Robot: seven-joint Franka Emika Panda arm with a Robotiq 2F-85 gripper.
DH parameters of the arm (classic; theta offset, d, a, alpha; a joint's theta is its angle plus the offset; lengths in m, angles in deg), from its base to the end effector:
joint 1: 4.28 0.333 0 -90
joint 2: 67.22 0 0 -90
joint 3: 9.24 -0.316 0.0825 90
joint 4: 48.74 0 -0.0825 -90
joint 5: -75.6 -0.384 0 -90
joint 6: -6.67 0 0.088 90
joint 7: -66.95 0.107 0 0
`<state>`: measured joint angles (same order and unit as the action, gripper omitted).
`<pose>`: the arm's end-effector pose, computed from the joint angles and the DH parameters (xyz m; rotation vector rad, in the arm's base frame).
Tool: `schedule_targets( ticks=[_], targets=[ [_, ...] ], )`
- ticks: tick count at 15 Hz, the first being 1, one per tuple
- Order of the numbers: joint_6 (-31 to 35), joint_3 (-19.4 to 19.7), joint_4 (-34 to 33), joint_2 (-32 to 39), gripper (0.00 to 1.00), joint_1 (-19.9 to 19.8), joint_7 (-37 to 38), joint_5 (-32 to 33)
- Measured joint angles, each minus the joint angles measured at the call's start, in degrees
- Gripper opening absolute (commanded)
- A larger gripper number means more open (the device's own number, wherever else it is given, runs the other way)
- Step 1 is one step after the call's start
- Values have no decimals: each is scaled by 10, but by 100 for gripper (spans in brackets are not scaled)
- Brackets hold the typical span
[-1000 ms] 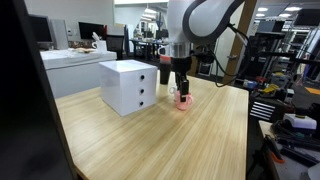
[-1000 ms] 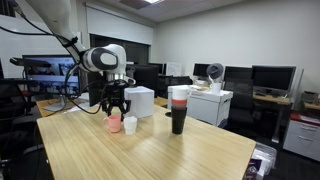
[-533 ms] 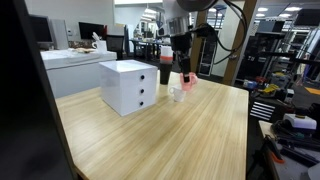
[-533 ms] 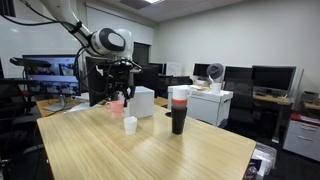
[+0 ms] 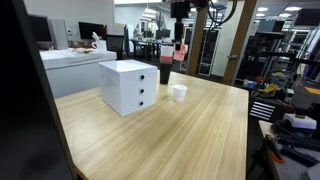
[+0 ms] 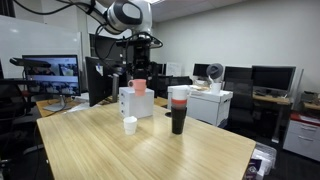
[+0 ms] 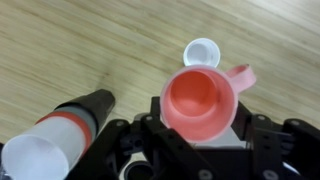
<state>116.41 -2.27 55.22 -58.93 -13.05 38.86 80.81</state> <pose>0.5737 -0.1654 0.4550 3.0366 0.3800 -0.1196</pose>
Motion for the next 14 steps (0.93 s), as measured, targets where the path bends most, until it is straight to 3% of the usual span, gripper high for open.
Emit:
schedule_targets(
  ticks=[6,14],
  targets=[
    [-3,6,-139,59,41,-15,7,-28],
    [-3,9,-266,128,41,-47,60,-43]
  ],
)
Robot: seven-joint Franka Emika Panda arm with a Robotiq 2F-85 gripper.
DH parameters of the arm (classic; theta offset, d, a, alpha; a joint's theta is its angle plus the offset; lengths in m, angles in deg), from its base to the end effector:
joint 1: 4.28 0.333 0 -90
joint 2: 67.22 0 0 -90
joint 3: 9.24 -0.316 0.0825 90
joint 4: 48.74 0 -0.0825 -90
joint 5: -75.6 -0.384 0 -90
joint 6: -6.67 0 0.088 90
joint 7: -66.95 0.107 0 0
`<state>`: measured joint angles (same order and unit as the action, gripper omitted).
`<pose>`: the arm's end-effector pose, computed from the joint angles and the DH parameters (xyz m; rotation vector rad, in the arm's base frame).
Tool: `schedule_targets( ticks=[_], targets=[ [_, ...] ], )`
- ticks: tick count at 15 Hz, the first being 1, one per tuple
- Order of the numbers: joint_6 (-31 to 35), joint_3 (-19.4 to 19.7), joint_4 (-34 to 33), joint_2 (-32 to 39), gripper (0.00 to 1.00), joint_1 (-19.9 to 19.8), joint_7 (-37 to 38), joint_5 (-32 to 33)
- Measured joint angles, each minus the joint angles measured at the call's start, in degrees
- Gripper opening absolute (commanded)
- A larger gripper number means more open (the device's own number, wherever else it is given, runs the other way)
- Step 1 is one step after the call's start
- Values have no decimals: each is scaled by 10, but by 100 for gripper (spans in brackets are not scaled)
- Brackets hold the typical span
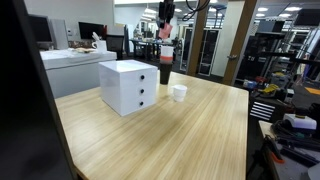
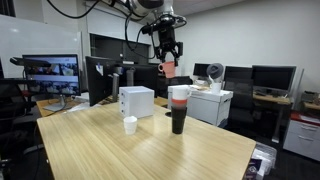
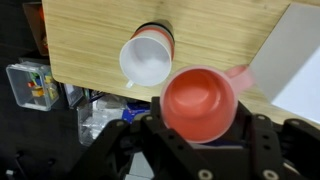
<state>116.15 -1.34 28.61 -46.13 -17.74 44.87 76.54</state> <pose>0.6470 -0.2367 0.5372 2.9996 0.0458 0.2383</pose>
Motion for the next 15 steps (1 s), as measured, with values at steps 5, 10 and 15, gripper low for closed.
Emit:
schedule_targets(
  ticks=[5,10,15],
  targets=[
    [0,7,-51,43,41,-26,40,-2],
    [0,11,-75,82,41,-39,60,-3],
    [-2,11,-93,123,41,-41,68,-3]
  ],
)
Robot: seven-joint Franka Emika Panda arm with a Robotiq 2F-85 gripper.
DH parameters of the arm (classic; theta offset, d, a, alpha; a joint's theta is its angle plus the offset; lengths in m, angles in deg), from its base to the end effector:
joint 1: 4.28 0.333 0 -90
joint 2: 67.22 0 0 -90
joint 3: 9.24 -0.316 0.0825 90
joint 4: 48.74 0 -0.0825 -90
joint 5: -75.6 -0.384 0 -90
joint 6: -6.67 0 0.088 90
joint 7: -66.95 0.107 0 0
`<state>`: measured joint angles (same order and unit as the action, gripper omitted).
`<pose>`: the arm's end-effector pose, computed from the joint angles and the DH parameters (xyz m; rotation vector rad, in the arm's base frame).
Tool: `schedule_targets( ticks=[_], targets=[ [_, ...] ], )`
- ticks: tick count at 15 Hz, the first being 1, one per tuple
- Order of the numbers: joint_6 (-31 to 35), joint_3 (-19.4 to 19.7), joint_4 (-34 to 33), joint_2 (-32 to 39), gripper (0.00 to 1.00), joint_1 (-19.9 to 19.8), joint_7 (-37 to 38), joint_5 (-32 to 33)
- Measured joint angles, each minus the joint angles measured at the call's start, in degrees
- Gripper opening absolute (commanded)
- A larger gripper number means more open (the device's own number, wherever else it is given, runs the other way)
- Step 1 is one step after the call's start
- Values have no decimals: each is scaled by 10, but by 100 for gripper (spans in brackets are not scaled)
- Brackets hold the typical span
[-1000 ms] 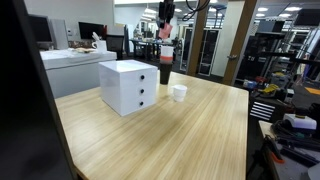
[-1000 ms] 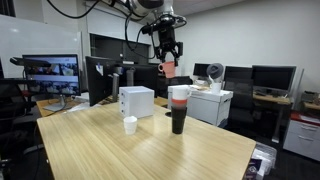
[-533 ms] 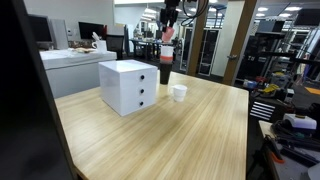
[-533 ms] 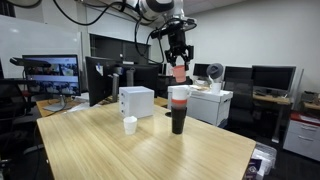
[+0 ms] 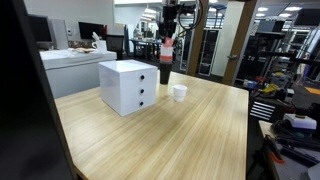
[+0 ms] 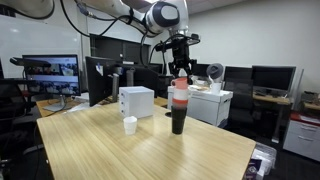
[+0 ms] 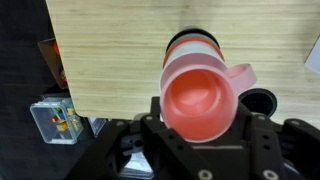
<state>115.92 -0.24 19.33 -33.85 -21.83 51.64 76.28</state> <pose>0.6715 -0.3026 0.4659 2.9878 -0.2416 0.1494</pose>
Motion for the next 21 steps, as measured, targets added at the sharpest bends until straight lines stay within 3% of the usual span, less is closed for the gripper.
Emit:
schedule_targets(
  ticks=[3,4,5,7,14,21],
  targets=[
    [-14,-1,-21,16,41,0,0,0],
    [-17,-1,-26,19,91,0,0,0],
    [-23,-1,-33,23,95,0,0,0],
    [-29,-1,-38,26,100,0,0,0],
    [-86,-2,-67,23,100,8,0,0],
    [-87,-13,-48,-12,100,60,-8,7]
  ],
)
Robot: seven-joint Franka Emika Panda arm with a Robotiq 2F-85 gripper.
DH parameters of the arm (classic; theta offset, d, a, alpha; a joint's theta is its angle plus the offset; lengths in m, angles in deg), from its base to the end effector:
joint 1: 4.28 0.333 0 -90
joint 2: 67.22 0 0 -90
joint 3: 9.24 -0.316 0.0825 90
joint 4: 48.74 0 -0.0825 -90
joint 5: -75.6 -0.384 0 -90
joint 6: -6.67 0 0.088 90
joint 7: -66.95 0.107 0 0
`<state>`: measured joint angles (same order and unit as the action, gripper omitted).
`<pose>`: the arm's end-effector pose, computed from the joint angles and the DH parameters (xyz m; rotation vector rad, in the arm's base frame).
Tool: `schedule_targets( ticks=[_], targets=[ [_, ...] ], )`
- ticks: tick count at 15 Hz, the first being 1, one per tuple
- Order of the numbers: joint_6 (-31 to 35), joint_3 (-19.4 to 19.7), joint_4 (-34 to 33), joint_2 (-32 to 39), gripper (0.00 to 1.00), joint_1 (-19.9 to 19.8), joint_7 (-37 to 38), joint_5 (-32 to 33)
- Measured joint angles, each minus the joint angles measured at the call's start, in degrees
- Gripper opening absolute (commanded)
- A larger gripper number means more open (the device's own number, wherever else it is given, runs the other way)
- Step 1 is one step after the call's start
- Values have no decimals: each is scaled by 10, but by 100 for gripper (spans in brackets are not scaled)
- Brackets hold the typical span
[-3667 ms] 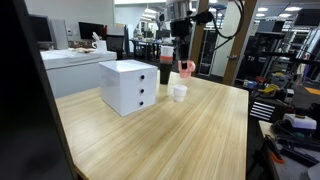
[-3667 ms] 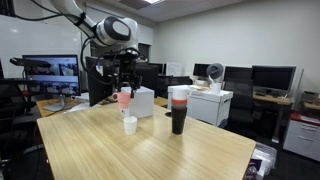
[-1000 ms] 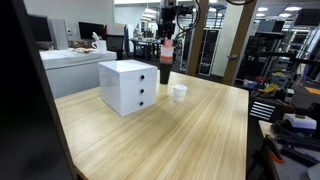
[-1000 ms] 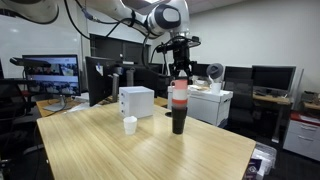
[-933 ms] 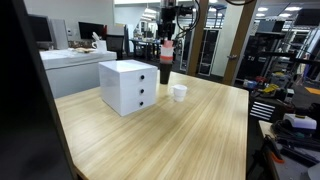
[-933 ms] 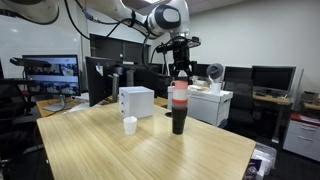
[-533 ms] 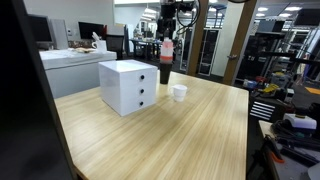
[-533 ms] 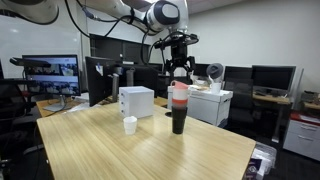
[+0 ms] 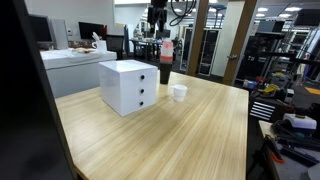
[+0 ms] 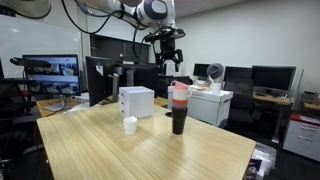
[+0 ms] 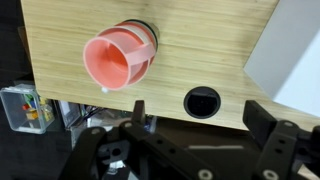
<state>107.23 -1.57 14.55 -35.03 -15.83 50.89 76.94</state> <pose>0.6922 -0.2149 0.5058 3.0226 -0.0427 0.0921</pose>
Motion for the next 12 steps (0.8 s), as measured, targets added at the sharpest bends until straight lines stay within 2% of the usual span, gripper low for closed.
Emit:
schedule_targets(
  ticks=[3,4,8,12],
  targets=[
    [0,-8,39,-25,100,19,-23,2],
    [0,-11,80,-43,100,28,-44,3],
    [4,-19,167,-71,100,33,-76,15],
    [82,-27,289,-102,100,33,-83,39]
  ],
)
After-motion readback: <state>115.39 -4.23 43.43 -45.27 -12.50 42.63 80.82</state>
